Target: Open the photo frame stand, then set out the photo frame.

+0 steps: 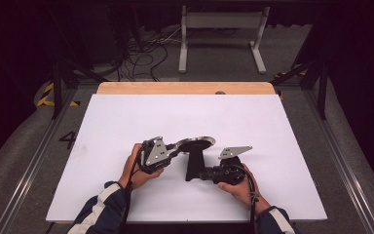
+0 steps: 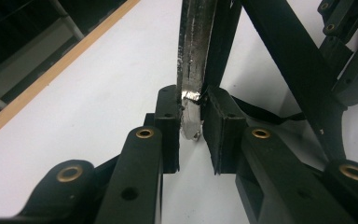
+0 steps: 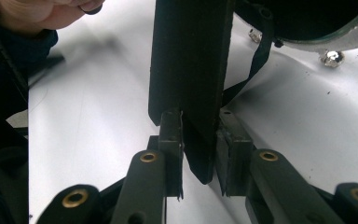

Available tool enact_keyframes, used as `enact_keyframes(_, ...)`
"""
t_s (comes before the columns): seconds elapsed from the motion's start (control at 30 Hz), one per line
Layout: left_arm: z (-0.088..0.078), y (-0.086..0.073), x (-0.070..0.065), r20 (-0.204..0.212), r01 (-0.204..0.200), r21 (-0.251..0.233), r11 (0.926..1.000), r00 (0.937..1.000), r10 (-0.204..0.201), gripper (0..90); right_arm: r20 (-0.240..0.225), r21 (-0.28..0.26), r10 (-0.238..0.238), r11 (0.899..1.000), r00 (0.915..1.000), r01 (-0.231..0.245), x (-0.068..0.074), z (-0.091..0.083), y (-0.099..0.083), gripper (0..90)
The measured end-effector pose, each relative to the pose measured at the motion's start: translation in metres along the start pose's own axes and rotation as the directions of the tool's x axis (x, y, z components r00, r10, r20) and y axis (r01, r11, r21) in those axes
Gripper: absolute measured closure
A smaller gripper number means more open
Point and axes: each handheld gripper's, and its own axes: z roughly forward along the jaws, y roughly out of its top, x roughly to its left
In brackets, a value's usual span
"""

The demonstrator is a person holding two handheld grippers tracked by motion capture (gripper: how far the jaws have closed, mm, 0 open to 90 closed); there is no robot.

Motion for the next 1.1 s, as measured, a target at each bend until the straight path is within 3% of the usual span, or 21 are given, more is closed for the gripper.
enact_keyframes(0.67, 0.001, -0.003, -0.001, 0.027, 0.021, -0.017, 0.9996, 0.9994, -0.02, 76.8, 0.027, 0.031, -0.025, 0.999, 0.9993, 0.024, 0.006, -0.001, -0.003, 74.2)
enact_keyframes(0.73, 0.003, -0.004, -0.001, 0.02, 0.031, -0.001, 0.9995, 0.9993, -0.031, 69.1, 0.034, 0.03, -0.027, 0.999, 0.9991, 0.026, 0.007, -0.002, -0.004, 74.1)
enact_keyframes(0.87, 0.009, -0.009, 0.002, 0.006, 0.055, 0.028, 0.9981, 0.9984, -0.056, 65.2, 0.043, 0.032, -0.032, 0.999, 0.9986, 0.031, 0.007, -0.002, -0.004, 74.2)
enact_keyframes(0.9, 0.011, -0.011, 0.003, 0.018, 0.062, 0.032, 0.9976, 0.9979, -0.062, 64.4, 0.046, 0.032, -0.033, 0.999, 0.9984, 0.032, 0.008, -0.003, -0.004, 74.5)
enact_keyframes(1.1, 0.019, -0.013, 0.004, 0.021, 0.059, 0.052, 0.9969, 0.998, -0.06, 63.4, 0.062, 0.029, -0.048, 0.999, 0.9969, 0.046, 0.009, -0.005, -0.006, 76.4)
